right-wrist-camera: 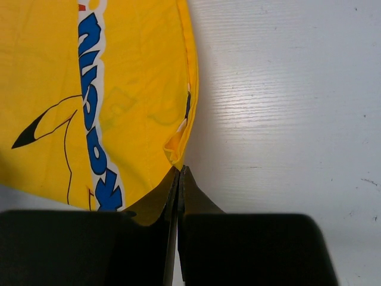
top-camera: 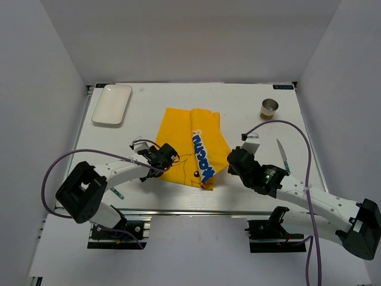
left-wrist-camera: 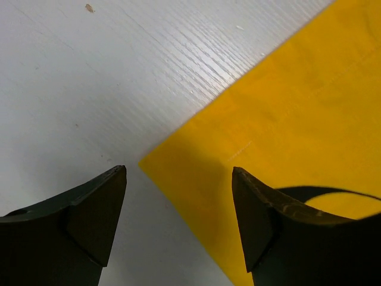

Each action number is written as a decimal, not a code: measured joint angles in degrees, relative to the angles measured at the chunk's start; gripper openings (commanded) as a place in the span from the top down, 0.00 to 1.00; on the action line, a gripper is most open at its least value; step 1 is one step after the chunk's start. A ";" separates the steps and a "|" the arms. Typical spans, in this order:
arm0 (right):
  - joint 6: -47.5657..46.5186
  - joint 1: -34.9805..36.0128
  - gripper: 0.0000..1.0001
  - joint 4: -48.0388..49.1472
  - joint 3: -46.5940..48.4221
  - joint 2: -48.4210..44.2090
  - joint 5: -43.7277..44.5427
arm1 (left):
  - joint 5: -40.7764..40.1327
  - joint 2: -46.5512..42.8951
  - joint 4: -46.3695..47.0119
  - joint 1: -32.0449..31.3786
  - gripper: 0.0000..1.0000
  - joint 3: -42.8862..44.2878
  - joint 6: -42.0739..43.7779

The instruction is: Set the dinner table for one person

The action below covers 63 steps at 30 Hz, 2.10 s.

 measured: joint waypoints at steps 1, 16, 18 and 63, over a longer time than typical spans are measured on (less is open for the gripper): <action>-0.02 -0.02 1.00 -0.07 -0.13 -0.42 -0.20 | 0.26 1.14 0.50 0.59 0.20 0.11 -0.02; -1.07 -0.07 1.00 0.09 -0.11 -0.90 -1.22 | 7.54 3.02 4.24 4.57 0.44 -0.39 -0.96; -1.27 -0.09 1.00 0.09 -0.11 -0.90 -1.27 | 8.39 3.21 4.20 4.85 0.40 -0.39 -1.16; -2.75 -1.44 1.00 2.86 0.07 -8.31 -4.90 | 8.11 6.47 -1.22 4.96 1.00 3.85 -2.43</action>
